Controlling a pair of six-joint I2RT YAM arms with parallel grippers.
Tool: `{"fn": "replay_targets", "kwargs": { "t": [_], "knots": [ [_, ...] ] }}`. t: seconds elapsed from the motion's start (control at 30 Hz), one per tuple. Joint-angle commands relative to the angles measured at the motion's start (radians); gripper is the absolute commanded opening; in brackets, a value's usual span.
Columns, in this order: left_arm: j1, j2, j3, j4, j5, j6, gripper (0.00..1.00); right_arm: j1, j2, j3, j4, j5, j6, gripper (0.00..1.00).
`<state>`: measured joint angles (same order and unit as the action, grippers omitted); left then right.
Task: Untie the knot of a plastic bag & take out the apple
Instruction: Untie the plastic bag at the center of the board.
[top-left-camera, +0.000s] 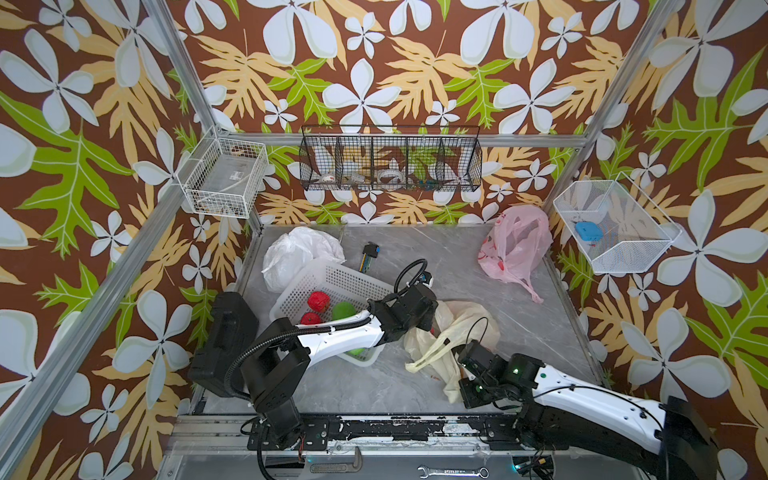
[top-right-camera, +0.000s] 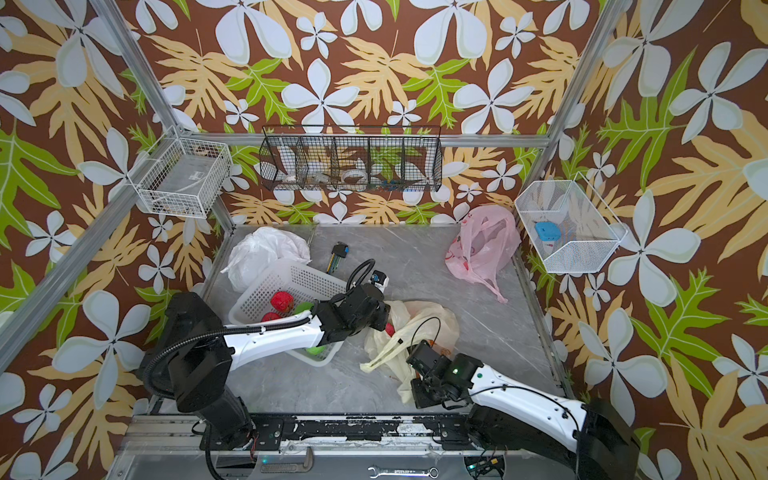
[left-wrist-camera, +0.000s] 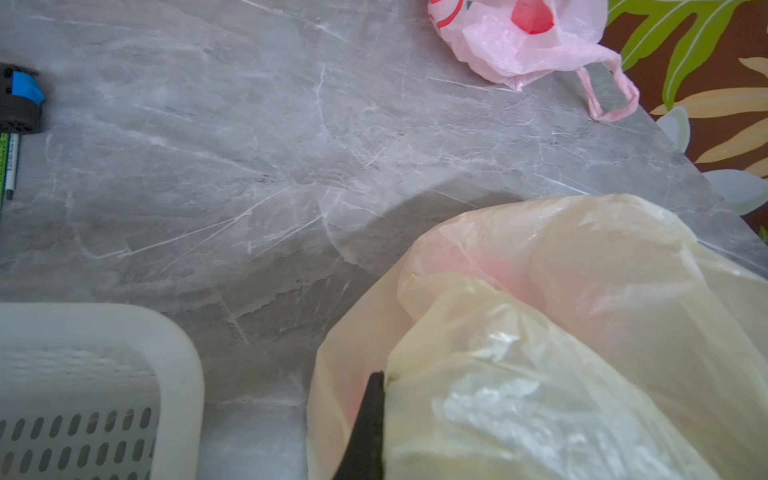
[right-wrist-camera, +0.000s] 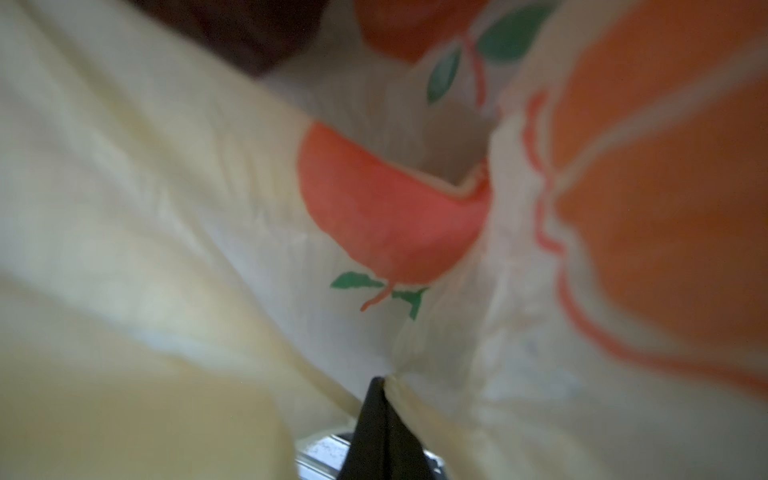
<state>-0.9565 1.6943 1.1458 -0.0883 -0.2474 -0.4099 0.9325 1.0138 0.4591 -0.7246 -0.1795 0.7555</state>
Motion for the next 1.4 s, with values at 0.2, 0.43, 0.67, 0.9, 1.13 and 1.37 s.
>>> {"fn": "replay_targets", "kwargs": {
  "t": [0.2,0.43,0.67,0.9,1.13,1.37],
  "knots": [
    [0.004,-0.044,-0.007,-0.007,0.026,0.019,0.36,0.019,0.099,0.083,0.002,0.098,-0.001,0.22],
    [-0.006,-0.204,-0.12,-0.026,0.067,-0.044,0.5,0.019,-0.112,0.191,-0.153,0.117,0.053,0.36],
    [-0.08,-0.258,-0.154,-0.055,0.076,-0.136,0.54,0.015,-0.164,0.272,-0.152,0.094,0.024,0.29],
    [-0.142,-0.204,-0.163,-0.048,0.084,-0.172,0.55,0.003,-0.092,0.352,-0.136,0.101,-0.048,0.21],
    [-0.219,-0.192,-0.251,-0.05,0.062,-0.255,0.48,-0.068,-0.074,0.394,-0.038,0.146,-0.061,0.18],
    [-0.264,-0.157,-0.31,0.0,0.062,-0.321,0.44,-0.068,-0.008,0.332,0.134,0.176,-0.013,0.28]
  ]
}}
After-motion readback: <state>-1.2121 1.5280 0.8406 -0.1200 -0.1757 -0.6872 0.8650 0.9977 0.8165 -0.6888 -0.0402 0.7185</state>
